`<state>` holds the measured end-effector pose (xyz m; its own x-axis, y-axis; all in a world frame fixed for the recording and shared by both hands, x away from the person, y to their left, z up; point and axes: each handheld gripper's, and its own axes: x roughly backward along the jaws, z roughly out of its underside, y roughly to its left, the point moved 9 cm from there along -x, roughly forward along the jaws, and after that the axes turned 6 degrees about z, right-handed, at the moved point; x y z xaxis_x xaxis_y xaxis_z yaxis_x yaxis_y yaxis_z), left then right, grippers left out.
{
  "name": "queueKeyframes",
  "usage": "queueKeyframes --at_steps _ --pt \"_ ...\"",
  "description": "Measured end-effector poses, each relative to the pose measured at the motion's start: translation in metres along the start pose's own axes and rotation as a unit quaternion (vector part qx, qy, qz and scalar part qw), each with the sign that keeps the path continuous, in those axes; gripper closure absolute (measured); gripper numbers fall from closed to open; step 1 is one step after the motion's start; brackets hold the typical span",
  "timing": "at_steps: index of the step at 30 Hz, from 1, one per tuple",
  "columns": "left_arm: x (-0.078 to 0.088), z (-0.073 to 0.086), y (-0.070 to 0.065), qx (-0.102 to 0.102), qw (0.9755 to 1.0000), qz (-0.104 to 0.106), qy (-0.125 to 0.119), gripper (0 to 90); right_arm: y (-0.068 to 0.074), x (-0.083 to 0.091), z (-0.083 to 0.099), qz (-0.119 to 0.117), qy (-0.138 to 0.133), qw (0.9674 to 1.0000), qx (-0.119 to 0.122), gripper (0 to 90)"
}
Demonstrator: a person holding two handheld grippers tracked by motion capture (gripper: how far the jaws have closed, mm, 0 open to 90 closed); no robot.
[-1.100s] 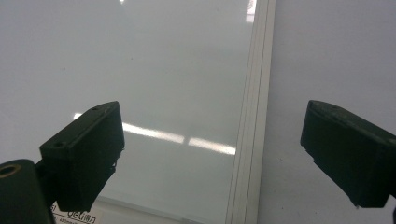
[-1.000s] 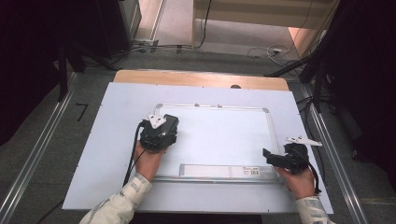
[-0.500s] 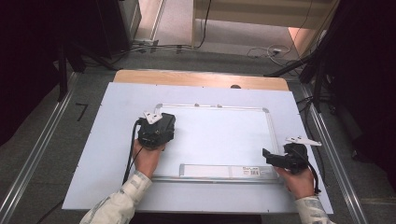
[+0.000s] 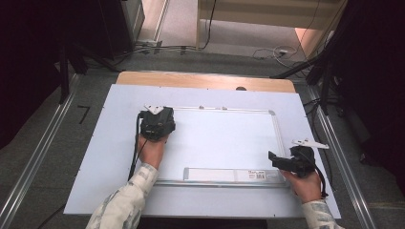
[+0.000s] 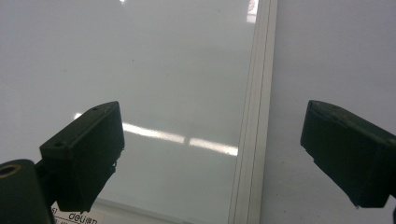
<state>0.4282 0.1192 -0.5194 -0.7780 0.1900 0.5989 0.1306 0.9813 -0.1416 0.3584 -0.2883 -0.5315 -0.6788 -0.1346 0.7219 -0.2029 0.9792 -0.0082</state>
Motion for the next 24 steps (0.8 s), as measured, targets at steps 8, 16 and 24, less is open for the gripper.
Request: queueKeyframes --at_steps 8,16,24 --pt "-0.022 -0.001 -0.001 0.008 0.9997 -0.019 0.012 41.4 -0.001 0.0 0.0 -0.001 0.0 1.0 0.0 5.0" --pt "-0.034 -0.001 -0.004 0.007 0.9994 -0.029 0.02 41.4 -0.002 0.0 0.0 0.0 0.0 1.0 0.0 4.9" --pt "-0.045 0.0 -0.005 0.012 0.9987 -0.043 0.026 41.4 -0.002 0.001 0.0 -0.002 -0.001 1.0 -0.001 5.0"
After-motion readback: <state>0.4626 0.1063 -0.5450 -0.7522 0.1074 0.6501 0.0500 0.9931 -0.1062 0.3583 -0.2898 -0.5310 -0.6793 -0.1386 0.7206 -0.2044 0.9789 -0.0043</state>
